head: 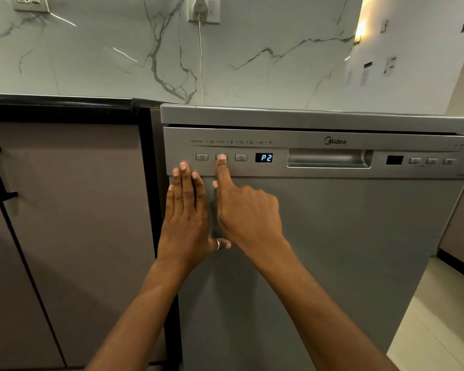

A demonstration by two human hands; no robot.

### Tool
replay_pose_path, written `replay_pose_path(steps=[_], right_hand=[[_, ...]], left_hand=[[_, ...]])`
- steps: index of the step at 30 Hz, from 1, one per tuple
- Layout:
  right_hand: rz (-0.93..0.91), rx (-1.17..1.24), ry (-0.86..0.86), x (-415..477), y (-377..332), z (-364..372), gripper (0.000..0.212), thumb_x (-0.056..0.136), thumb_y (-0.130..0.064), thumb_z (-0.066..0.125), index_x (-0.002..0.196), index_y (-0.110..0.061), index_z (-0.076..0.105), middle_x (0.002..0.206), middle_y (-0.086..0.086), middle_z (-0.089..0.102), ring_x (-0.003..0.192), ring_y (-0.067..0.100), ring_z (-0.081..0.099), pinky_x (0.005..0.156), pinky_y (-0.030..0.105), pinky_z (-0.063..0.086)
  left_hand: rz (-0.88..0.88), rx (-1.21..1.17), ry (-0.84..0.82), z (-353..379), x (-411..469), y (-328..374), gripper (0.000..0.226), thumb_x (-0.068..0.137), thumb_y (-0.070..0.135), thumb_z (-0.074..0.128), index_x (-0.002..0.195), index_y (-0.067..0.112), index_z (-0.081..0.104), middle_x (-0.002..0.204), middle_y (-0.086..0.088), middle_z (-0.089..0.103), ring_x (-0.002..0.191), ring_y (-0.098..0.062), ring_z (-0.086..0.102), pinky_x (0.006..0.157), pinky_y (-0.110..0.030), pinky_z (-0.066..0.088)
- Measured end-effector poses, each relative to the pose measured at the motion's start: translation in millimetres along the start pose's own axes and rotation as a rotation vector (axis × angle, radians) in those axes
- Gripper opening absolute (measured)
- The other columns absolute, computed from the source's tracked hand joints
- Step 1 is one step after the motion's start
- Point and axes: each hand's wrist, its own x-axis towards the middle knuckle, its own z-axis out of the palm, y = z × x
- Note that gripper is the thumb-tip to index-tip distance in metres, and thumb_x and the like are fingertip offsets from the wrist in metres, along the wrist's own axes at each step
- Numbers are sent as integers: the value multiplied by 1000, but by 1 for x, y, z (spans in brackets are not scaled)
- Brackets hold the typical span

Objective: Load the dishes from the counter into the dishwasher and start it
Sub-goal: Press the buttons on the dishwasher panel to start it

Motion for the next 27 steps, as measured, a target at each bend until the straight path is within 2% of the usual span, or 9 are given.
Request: replay_pose_path(steps=[7,11,16,21,27], right_hand=[[-5,-22,-6,-9,5,-11,61,108,-37,24,160,-26,-6,54,-1,41,41,16,33,43,28,19],[-2,13,-13,-12,7,-18,65,107,-42,25,159,-26,-11,59,-1,48,45,19,40,45,28,22],[-16,12,-9,-14,5,-17,67,106,-45,26,160,-25,-9,63,1,51,51,23,50,48,30,34],[-31,-22,5,-11,6,-15,70,106,-46,28,160,-24,-10,61,-1,48,45,18,44,44,26,27],[-31,-30,1,-9,6,-8,72,105,-48,30,160,-25,-11,60,-1,48,44,16,44,43,26,28]], left_hand=[[4,-1,-18,0,0,0,138,63,72,59,153,-14,-1,161,-34,-14,151,-45,-16,125,-58,4],[7,-5,-23,-2,0,0,140,63,73,60,153,-14,-1,161,-34,-15,151,-45,-16,125,-56,2],[1,-8,-21,-3,0,0,131,68,67,58,153,-15,0,161,-34,-15,152,-44,-16,125,-54,-2],[15,-15,3,-2,0,0,129,69,66,57,153,-15,2,161,-35,-13,152,-46,-14,125,-55,-1],[22,-18,8,-1,0,-1,134,65,68,60,153,-15,1,161,-35,-12,152,-46,-14,125,-54,-3]])
